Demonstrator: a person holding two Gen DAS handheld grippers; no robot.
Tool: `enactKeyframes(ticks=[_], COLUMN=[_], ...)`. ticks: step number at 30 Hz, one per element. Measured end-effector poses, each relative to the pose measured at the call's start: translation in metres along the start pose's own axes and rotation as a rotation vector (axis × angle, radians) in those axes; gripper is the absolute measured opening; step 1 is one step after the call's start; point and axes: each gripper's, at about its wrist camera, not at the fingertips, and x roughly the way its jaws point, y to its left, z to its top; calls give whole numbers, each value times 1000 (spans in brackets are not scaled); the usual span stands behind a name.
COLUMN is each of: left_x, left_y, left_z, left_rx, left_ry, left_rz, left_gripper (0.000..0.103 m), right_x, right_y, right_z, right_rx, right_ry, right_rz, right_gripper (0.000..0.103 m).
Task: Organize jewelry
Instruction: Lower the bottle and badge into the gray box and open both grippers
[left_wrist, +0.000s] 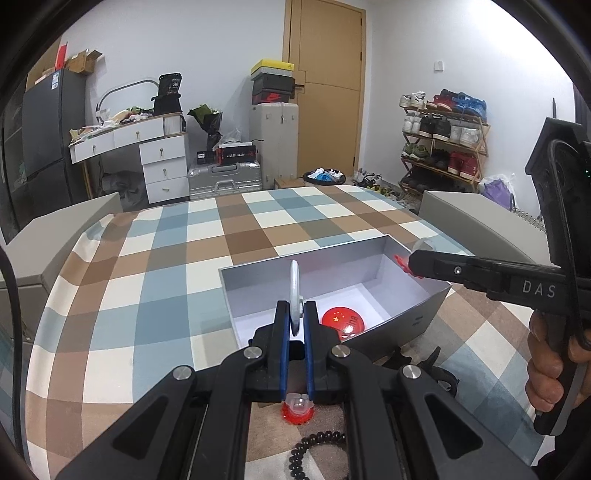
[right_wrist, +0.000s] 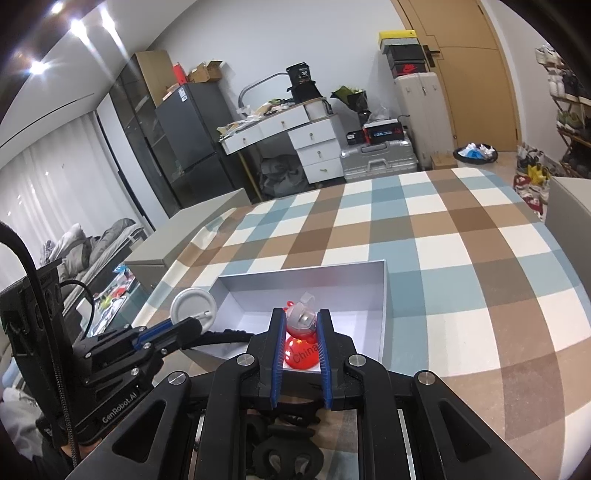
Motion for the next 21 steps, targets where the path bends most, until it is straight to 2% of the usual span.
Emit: enactKeyframes(ticks=[8,13,17,21], left_x=[-3,-3,-1,0], left_y=[-3,-7,-4,-3], left_z=[0,0,2,1], left_rx=[-13,0,1,-3], left_ry=[-22,-28,-25,-23], left_rz=[-36,-21,-4,3], left_gripper=[3,3,3,3], right_x=[3,5,7,8], right_y=[1,1,-3,-1], right_z=[-1,-2,-2,-3], right_rx=[-2,1,67,82], right_ry=[9,19,36,44], right_rz=[5,13,82,92], right_gripper=[16,16,16,16])
